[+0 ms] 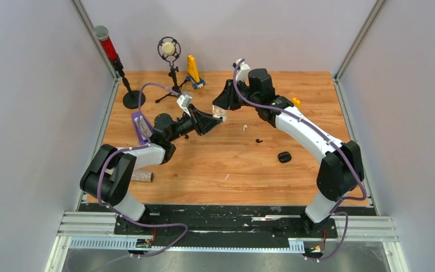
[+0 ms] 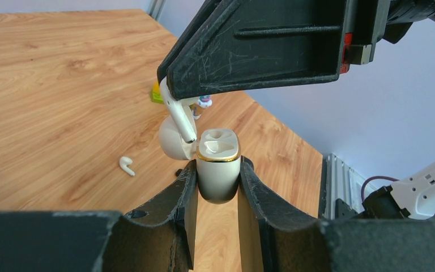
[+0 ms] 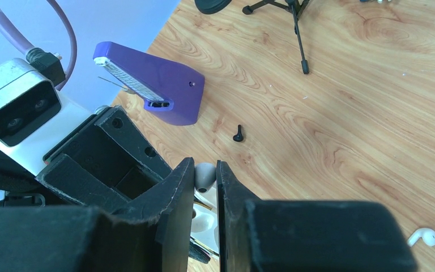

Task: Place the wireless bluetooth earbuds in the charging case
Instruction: Place the earbud in the charging case.

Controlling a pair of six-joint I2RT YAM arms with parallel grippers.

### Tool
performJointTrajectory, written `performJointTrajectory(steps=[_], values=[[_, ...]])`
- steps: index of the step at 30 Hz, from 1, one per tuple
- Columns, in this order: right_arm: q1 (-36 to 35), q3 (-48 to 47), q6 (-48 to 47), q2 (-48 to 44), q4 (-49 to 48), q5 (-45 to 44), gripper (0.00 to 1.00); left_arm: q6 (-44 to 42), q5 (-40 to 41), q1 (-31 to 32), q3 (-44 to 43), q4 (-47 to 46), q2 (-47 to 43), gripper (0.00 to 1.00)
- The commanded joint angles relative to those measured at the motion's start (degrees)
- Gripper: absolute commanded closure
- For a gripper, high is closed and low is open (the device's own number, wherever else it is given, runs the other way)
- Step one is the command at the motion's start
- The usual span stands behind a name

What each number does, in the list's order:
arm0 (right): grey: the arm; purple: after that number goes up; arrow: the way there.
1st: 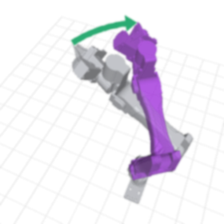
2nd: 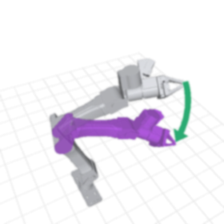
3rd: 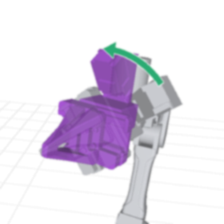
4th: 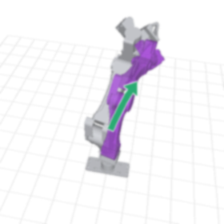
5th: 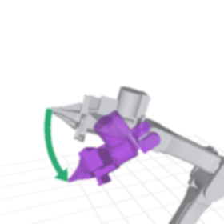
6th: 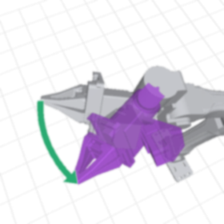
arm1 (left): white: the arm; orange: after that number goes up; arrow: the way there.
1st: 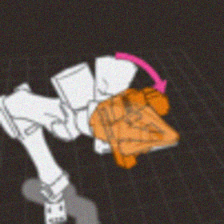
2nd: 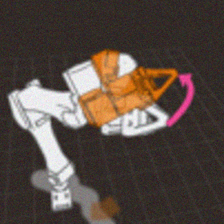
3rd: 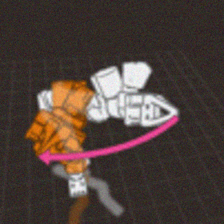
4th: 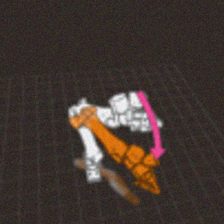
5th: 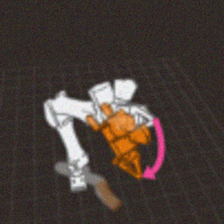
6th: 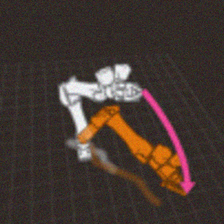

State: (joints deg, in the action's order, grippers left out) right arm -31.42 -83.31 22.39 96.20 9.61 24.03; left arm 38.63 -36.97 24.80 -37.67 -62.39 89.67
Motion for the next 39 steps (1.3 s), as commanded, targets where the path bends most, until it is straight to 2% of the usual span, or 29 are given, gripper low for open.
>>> performJointTrajectory(steps=[1, 16, 39], values=[[0.0, -1.0, -0.5, -1.9, -0.6, -0.4, 0.9, -0.3, 0.2, 0.3, 0.3, -2.8, -2.1, 1.0], [0.0, 2.8, -1.7, -5.6, -1.7, -1.1, 0.9, 0.7, 0.6, 0.0, 0.2, -2.9, -1.7, 1.0], [-2.0, 5.3, -3.2, -4.8, -3.2, -2.0, 0.91, 3.0, 0.4, -0.6, 0.0, -3.4, -2.0, 1.0]])
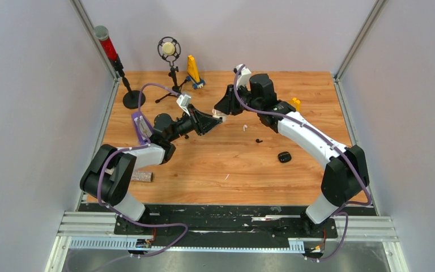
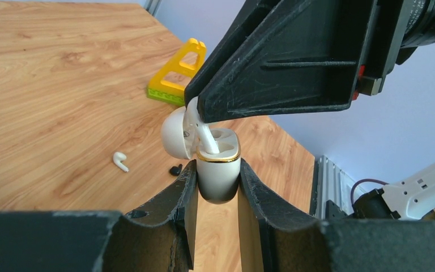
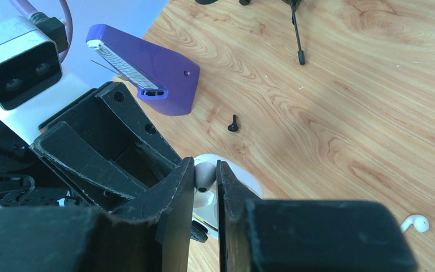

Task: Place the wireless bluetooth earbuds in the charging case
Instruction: Place the earbud in the charging case.

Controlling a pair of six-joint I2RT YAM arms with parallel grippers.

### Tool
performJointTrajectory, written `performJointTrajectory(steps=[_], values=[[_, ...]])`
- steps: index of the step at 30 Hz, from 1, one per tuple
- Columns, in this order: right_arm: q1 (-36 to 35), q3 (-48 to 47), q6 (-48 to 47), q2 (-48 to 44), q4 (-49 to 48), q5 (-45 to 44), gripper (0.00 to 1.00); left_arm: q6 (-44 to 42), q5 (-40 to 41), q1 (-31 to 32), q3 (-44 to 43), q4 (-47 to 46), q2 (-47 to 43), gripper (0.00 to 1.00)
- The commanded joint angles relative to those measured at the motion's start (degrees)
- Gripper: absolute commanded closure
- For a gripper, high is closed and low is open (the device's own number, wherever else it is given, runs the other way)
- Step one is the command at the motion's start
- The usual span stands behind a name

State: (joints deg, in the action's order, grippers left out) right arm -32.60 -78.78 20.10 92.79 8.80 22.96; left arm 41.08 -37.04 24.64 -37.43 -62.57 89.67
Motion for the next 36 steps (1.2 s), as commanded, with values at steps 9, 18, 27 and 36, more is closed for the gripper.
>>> performJointTrajectory(steps=[9, 18, 27, 36], values=[[-1.0, 2.2, -1.4, -2.7, -2.5, -0.8, 0.91, 1.0, 0.7, -0.9, -0.1, -3.2, -2.0, 1.0], [-1.1, 3.4, -1.5, -4.0, -1.7, -0.9, 0.87, 1.5, 0.7, -1.7, 0.1, -4.0, -2.4, 1.0], [-1.1, 2.6, -1.8, -3.7, -1.4, -0.2, 0.84, 1.4, 0.0, -2.0, 0.2, -4.3, -2.7, 1.0], [-1.1, -0.9, -3.6, -4.3, 1.7, -0.5, 0.69, 0.4, -1.5, -2.0, 0.3, -4.9, -3.1, 1.0]])
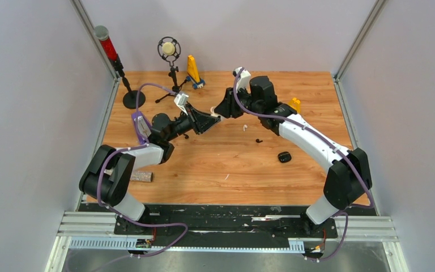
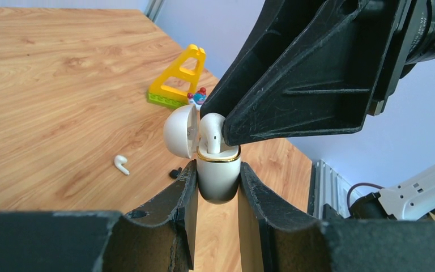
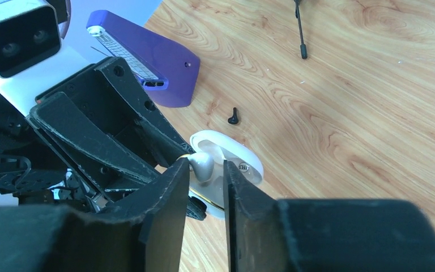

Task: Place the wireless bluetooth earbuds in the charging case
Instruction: Place the earbud in the charging case.

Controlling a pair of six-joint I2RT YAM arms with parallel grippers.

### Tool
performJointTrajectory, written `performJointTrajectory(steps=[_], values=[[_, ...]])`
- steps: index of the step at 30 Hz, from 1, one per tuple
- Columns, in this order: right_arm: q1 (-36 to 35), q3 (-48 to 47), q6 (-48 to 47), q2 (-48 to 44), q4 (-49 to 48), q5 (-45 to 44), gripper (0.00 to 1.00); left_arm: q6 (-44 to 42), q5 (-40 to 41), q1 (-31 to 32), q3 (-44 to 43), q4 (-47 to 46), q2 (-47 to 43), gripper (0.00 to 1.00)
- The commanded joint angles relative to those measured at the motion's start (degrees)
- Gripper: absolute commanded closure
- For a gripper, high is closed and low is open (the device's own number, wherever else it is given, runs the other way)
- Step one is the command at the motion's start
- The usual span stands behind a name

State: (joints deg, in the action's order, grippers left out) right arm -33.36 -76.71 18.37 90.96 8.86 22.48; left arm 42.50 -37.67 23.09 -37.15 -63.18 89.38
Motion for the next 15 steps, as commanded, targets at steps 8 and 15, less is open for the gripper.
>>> performJointTrajectory(steps=[8, 15], values=[[-0.4, -5.8, -6.0, -5.2, 5.4, 0.0, 0.6, -2.3, -4.8, -0.7, 0.0, -6.8, -4.2, 1.0], [-0.4, -9.7, -15.3, -10.1, 9.7, 4.6, 0.59, -6.5, -13.5, -1.2, 0.3, -8.5, -6.3, 0.98]])
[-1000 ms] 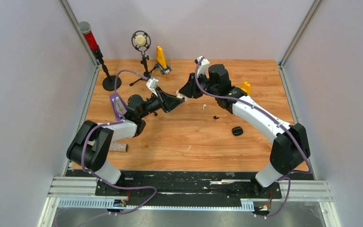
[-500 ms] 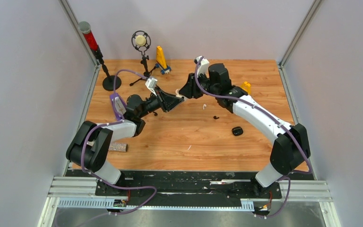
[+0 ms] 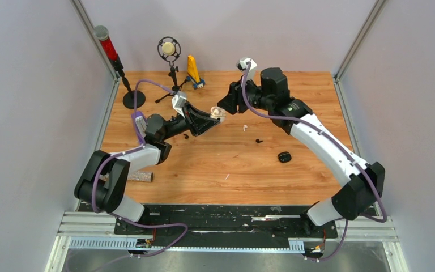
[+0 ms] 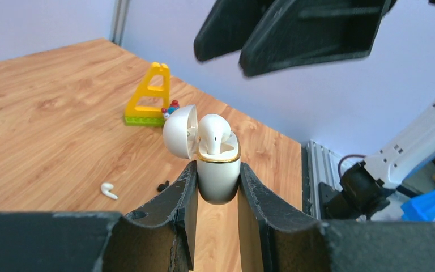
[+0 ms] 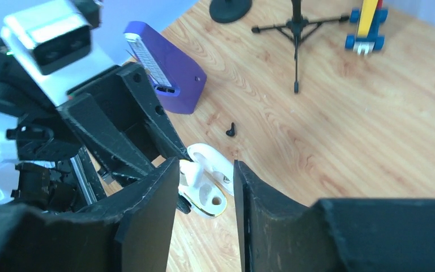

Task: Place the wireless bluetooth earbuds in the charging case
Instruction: Place the earbud in the charging case.

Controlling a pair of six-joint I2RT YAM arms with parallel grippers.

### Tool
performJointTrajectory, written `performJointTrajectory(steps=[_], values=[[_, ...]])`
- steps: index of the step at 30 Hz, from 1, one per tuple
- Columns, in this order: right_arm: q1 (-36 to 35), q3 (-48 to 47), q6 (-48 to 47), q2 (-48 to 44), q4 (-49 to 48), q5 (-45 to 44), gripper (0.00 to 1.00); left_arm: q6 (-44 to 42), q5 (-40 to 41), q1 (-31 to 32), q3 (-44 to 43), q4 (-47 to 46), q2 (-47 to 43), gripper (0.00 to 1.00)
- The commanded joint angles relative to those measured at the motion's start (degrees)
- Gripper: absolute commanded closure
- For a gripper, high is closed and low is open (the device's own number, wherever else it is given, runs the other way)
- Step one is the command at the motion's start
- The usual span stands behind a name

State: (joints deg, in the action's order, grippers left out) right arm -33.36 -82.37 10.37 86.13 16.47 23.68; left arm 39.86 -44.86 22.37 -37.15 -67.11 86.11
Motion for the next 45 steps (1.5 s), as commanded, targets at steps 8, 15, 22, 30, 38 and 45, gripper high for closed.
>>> performJointTrajectory(steps=[8, 15, 22, 30, 38, 45], values=[[-0.9, 0.7, -26.4, -13.5, 4.1, 4.1, 0.45, -1.9, -15.8, -1.0, -0.5, -5.0, -6.3, 0.98], [-2.4, 8.9, -28.2, -15.5, 1.2, 10.1, 0.42, 0.5, -23.7, -1.0, -0.7, -2.9, -8.7, 0.98], [-6.9, 10.3, -29.8, -14.1, 0.9, 9.2, 0.4, 2.8, -30.9, -1.0, 0.0, -3.4, -9.8, 0.96], [-7.2, 11.2, -29.2, -16.2, 1.4, 10.1, 0.39, 1.7, -34.0, -1.0, 0.6, -2.2, -11.4, 0.96], [-7.6, 10.7, -28.0, -17.2, 2.2, 11.9, 0.36, 0.7, -35.9, -1.0, 0.6, -1.9, -11.5, 0.95], [-10.7, 8.5, -32.6, -15.5, 5.1, 8.4, 0.42, -0.2, -36.4, -1.0, 0.7, -1.5, -11.2, 0.95]])
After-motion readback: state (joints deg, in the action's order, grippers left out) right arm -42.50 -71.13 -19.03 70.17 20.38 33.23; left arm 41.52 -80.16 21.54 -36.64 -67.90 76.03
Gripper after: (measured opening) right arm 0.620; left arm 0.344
